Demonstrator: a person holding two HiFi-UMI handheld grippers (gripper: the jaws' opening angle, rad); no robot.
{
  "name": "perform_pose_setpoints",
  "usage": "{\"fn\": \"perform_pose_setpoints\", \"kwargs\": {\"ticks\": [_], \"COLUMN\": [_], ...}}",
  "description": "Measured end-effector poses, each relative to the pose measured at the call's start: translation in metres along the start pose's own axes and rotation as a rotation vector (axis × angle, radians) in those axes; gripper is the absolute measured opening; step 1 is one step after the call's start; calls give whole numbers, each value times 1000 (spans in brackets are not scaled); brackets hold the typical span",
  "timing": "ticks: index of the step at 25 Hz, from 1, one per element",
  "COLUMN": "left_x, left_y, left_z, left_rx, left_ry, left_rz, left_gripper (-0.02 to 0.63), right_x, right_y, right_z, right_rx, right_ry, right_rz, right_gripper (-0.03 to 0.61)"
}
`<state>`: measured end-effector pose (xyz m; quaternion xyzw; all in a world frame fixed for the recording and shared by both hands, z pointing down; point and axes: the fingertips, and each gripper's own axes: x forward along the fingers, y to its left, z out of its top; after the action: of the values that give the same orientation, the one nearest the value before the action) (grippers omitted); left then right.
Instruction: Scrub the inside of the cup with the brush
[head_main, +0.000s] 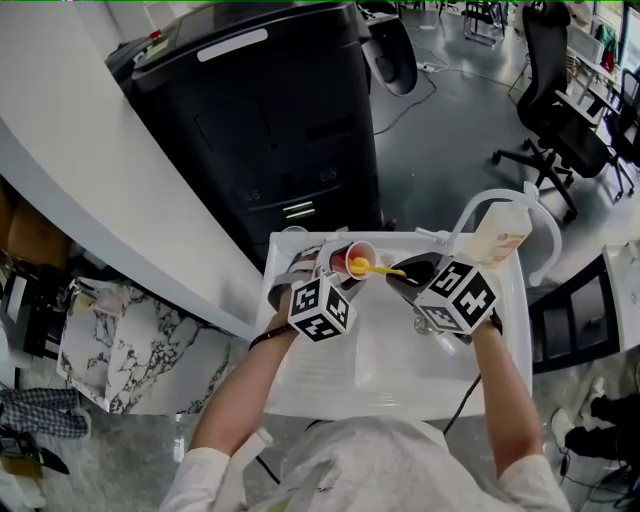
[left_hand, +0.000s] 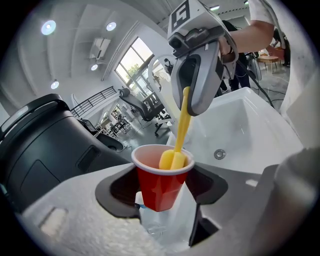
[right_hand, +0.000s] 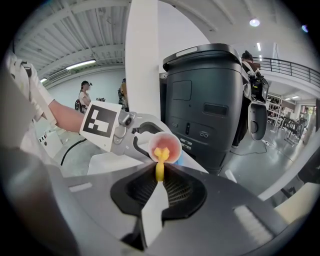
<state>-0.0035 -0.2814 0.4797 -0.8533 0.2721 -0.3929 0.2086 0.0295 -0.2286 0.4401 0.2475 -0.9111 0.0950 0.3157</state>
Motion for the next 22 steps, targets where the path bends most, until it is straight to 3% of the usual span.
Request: {"fn": "perform_pose_setpoints", "kwargs": {"ticks": [22], "left_x": [0], "left_y": [-9], "left_z": [-10], "left_rx": [2], "left_ry": [30], "left_rz": [-21], "left_gripper": [284], "right_x": [-11], "right_y": [13], "right_z": [26], "right_rx": [-77], "right_ry": [-13], "right_rz": [5], "right_gripper": [34]}}
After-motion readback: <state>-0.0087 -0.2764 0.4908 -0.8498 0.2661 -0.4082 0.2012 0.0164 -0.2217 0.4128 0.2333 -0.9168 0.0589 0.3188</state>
